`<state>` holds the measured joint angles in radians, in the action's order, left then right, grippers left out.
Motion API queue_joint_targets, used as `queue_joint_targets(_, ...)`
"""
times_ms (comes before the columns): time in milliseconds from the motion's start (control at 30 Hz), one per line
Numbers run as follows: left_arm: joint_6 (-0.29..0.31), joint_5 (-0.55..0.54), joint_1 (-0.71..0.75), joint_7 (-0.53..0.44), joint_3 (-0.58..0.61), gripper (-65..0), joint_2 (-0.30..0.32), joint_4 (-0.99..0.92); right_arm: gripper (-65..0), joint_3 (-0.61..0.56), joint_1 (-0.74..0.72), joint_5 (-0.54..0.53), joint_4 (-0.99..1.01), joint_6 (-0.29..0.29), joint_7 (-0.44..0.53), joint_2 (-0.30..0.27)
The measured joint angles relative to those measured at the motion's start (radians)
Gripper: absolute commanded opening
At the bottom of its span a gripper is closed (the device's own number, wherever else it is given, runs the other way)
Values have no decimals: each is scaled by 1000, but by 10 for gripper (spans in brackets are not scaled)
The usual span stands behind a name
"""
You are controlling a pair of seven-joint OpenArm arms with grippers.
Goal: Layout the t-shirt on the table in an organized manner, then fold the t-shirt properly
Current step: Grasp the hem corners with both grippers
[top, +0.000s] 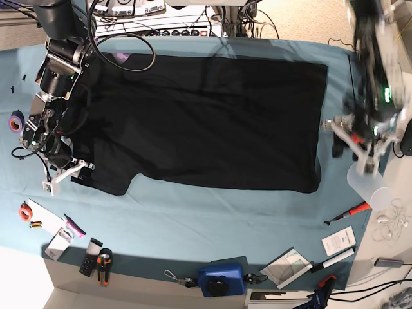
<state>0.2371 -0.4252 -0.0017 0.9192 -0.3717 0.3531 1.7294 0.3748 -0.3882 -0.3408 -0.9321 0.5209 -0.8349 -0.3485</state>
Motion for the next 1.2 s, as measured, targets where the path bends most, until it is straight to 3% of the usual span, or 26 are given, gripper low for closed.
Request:
queue_joint_targets(33,12,-42,-38,32,-3,-330,3,-43,-435,0,0,0,0,1,-3,0)
queue_joint_targets(133,133,-200,-138,96,2,-330,0,-145,-435,0,0,0,0,2,-6,0)
queue_joint_targets(200,153,-220,-196,93,3,-330,-6,-211,-435,0,0,0,-2,3,-8,0)
queue_joint_targets(367,151,-209,-300,98,-3,-330,0,-373,-435,0,0,0,-2,3,-10,-2)
queue_joint_targets(600,235,-195,-343,83,1,-330,-27,-530,-435,0,0,0,-2,3,-10,-3)
queue_joint_targets(733,250,-26,-343,-18,19,-330,-85,-552,-435,0,0,0,-2,4,-10,-3)
queue_joint_targets(800,248,4,-343,-32,50,-330,-102,-552,-435,0,0,0,-2,4,-11,-3)
queue_joint_targets(867,208,62,-345,-72,104,-330,-112,-552,-435,0,0,0,-2,3,-15,-3)
queue_joint_targets(967,-7,175,-351,-137,212,-330,-120,-550,-435,0,-2,-1,-2,4,-26,-3)
queue_joint_targets(1000,-41,216,-359,-134,241,-330,-120,-549,-435,0,-3,-1,-3,4,-32,-3)
queue_joint_targets(1033,-65,247,-362,-135,260,-330,-119,-549,-435,0,-3,-2,-3,4,-37,-3)
queue_joint_targets(1133,-57,250,-364,-139,291,-336,-114,-549,-435,0,-3,-4,-4,3,-47,-3)
queue_joint_targets(1200,-57,250,-364,-139,296,-375,-114,-549,-436,0,-3,-4,-4,3,-48,-3)
